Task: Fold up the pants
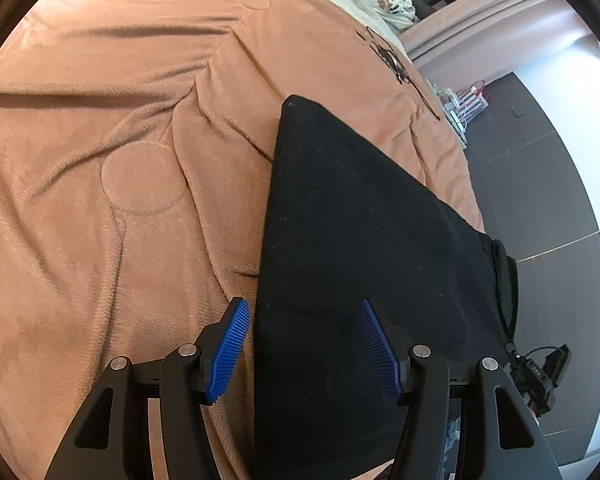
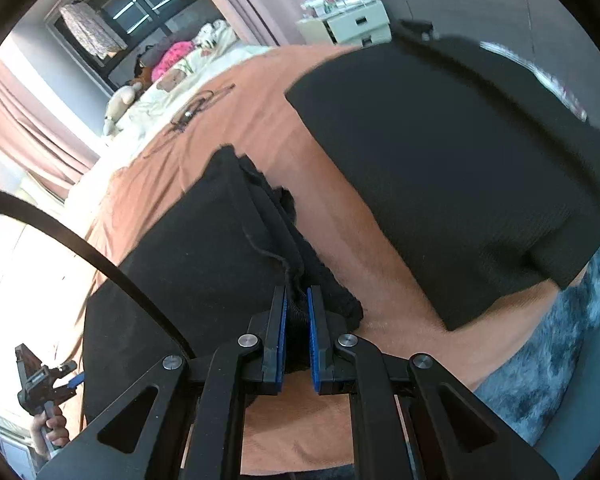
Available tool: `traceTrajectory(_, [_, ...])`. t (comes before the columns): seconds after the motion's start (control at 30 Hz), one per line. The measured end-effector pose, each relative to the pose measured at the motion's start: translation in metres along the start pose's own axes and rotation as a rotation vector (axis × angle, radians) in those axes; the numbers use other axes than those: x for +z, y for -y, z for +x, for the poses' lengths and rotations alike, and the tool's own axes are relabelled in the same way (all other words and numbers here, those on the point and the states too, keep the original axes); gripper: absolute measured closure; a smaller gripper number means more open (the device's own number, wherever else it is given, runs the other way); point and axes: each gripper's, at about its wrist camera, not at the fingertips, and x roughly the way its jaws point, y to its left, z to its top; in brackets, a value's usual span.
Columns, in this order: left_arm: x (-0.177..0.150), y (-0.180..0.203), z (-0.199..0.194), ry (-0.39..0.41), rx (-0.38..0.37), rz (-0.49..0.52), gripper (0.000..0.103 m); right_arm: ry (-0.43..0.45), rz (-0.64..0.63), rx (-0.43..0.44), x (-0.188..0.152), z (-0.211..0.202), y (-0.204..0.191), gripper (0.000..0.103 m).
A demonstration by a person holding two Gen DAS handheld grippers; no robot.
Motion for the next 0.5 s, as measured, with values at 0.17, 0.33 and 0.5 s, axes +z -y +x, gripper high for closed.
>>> traceTrajectory(0.17, [0.0, -0.002, 0.007, -0.031, -0.041, -0.019, 0.042, -0.022, 0.002, -0.036, -0.011, 0.016, 0.008, 0.097])
traceTrajectory(0.33, [-0.001, -0.012, 0.014, -0.049, -0.048, -0.044, 0.042, -0.029, 0.043, -0.036, -0.015, 0.017, 0.015, 0.097])
traceTrajectory(0.5, [0.0, -0.016, 0.019, -0.061, -0.101, -0.052, 0.042, -0.02, 0.019, -0.064, -0.016, 0.012, 0.007, 0.097])
